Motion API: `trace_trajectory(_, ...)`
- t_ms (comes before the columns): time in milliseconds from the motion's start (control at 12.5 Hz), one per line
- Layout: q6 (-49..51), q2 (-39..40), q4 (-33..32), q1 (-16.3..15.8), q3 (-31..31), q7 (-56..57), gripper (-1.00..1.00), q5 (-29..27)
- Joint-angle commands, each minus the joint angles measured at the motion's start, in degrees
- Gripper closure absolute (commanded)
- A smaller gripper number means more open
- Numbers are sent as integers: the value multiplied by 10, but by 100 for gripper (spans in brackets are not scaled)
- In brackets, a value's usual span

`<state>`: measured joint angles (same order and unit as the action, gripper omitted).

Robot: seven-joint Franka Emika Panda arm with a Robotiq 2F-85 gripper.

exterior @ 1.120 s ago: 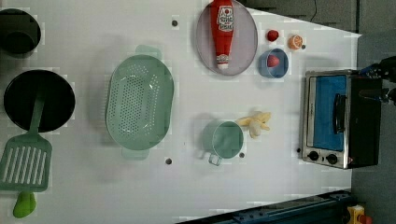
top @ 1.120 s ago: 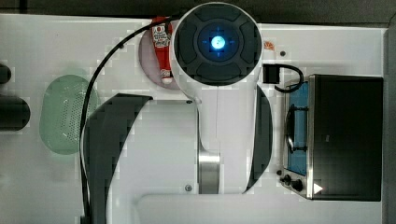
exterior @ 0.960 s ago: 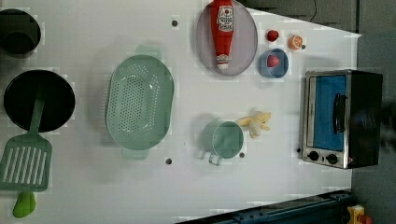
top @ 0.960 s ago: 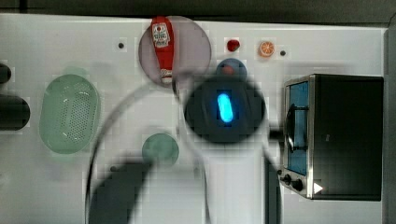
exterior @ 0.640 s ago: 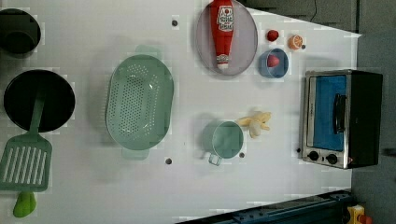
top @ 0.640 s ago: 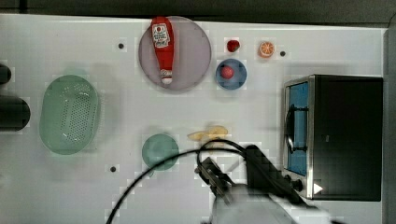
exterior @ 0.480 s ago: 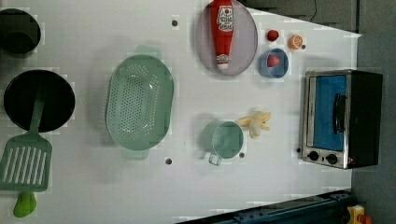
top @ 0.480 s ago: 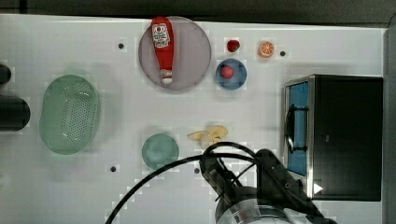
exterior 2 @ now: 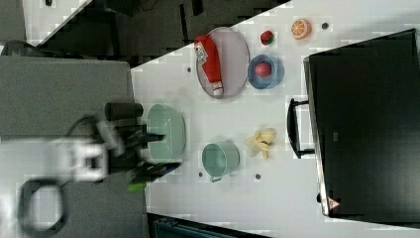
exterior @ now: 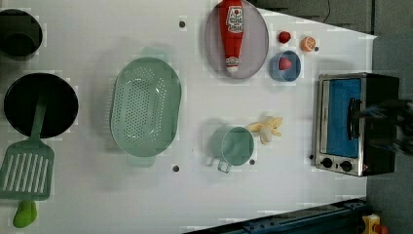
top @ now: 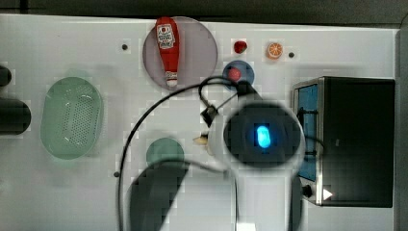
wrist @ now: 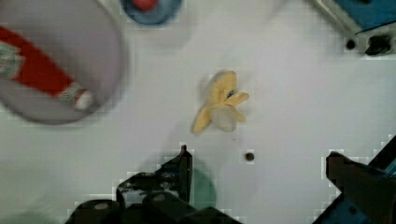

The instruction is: Pick banana from table and place on oven.

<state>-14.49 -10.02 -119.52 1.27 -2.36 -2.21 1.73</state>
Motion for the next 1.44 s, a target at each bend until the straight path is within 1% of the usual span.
trace_trajectory(80,-60,51,-33,0,-1,-18,-100,-1)
trace_trajectory(240,-137,87,-58,-1,0,-18,-100,-1)
trace_trajectory(720,-363,168,-180,-1,0,-18,-100,-1)
trace_trajectory(880,-401,205,-194,-1,4,-18,-100,-1)
trace_trajectory(1280,-475,287,-194,-3,6,-18,-100,-1)
trace_trajectory(1360,-486,297,-194,-3,7,-18,-93,-1)
trace_trajectory(1440,-493,303,-195,-3,8,-18,-69,-1)
